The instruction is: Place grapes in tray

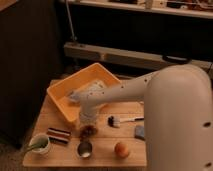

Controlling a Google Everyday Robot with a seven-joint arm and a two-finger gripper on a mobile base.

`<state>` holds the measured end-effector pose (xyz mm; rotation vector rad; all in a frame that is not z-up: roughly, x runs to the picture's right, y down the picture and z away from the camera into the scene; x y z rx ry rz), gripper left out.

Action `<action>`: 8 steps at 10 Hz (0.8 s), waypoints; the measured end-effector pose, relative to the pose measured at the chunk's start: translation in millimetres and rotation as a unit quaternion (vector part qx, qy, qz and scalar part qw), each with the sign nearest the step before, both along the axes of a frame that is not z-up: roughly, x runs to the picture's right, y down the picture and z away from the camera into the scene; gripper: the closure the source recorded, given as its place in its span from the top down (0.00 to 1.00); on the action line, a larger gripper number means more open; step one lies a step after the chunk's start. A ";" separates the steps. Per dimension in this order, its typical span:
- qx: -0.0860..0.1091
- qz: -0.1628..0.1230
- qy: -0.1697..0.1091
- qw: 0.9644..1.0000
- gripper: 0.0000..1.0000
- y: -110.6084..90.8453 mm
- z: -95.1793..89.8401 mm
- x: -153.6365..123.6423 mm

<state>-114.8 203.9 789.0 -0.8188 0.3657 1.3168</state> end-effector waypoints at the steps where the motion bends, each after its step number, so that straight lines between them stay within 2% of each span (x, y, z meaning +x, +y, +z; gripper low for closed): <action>1: -0.015 -0.008 0.000 1.000 0.65 6.9 2.1 -1.5; 4: -0.063 -0.028 0.023 0.997 0.62 32.1 1.6 -1.5; 6: -0.088 -0.041 0.052 0.994 0.45 41.9 4.9 0.2; 8: -0.101 -0.043 0.064 0.992 0.24 43.6 6.5 -1.6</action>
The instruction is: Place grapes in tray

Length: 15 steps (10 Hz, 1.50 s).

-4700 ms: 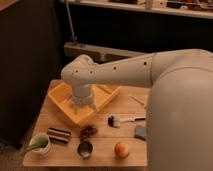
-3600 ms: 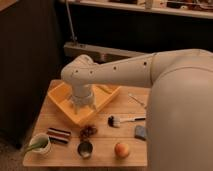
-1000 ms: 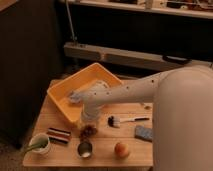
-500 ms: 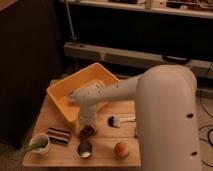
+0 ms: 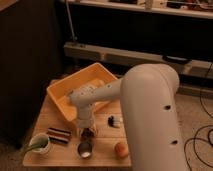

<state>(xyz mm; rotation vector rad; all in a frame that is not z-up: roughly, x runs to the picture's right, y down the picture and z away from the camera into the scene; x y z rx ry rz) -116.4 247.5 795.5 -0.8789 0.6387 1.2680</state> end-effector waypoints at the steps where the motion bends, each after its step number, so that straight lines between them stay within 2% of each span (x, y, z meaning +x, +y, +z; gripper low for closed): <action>1: -0.005 0.007 0.002 1.000 0.13 -1.2 -0.7 -0.3; 2: -0.005 0.029 -0.006 1.000 0.04 -6.0 -3.5 1.8; 3: 0.000 0.055 -0.016 0.998 0.00 -12.6 -7.5 6.4; 5: 0.019 0.109 -0.026 0.993 0.00 -36.0 -30.3 33.5; 7: 0.055 0.151 -0.016 0.987 0.00 -73.6 -70.2 72.2; 8: 0.068 0.160 -0.010 0.985 0.00 -87.2 -82.5 82.9; 9: 0.092 0.172 0.000 0.981 0.00 -113.5 -103.1 99.1; 10: 0.110 0.181 0.006 0.977 0.00 -133.4 -115.8 109.1; 11: 0.129 0.192 0.007 0.973 0.00 -157.4 -127.0 119.5; 13: 0.172 0.220 -0.002 0.960 0.00 -213.5 -143.7 138.0; 14: 0.194 0.232 -0.011 0.953 0.00 -243.6 -149.8 140.0; 15: 0.210 0.240 -0.018 0.948 0.00 -269.3 -151.3 137.2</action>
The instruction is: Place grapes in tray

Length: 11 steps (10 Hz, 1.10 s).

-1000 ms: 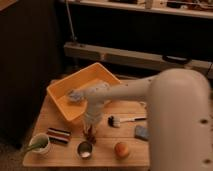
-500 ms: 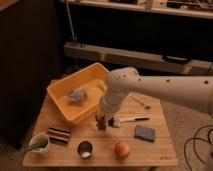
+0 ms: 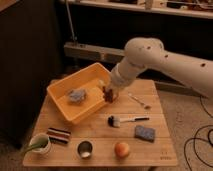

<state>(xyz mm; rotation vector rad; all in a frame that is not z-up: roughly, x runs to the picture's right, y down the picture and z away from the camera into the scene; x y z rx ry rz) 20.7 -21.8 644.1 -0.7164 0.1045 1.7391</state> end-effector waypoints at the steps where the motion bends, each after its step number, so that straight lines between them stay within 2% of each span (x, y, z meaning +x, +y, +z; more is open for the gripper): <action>1: 0.014 -0.003 -0.005 1.000 0.00 -25.4 2.2 -12.3; 3: 0.025 -0.009 -0.005 1.000 0.00 -55.5 14.9 -46.0; 4: 0.030 -0.016 -0.005 0.999 0.00 -70.6 30.8 -70.0; 6: 0.031 -0.031 0.000 0.999 0.00 -85.9 66.0 -102.8; 8: 0.020 -0.043 0.009 0.999 0.00 -86.8 125.3 -130.8; 10: 0.004 -0.046 0.015 0.999 0.00 -73.5 172.6 -137.2; 11: -0.008 -0.045 0.018 0.999 0.00 -61.2 202.2 -132.6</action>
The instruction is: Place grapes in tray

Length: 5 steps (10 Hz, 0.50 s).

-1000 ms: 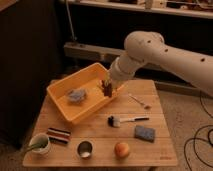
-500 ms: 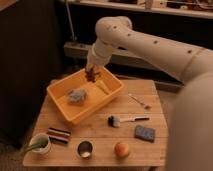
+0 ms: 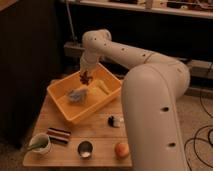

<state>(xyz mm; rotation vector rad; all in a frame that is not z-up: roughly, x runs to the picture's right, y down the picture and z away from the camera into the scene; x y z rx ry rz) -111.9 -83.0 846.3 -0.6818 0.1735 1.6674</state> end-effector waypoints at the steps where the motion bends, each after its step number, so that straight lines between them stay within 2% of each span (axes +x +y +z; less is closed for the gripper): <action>1: -0.009 0.000 0.001 1.000 0.04 10.1 17.6 5.9; 3: -0.037 -0.008 0.001 0.999 0.25 43.2 55.3 27.8; 5: -0.060 -0.020 -0.001 0.998 0.43 66.5 73.5 37.0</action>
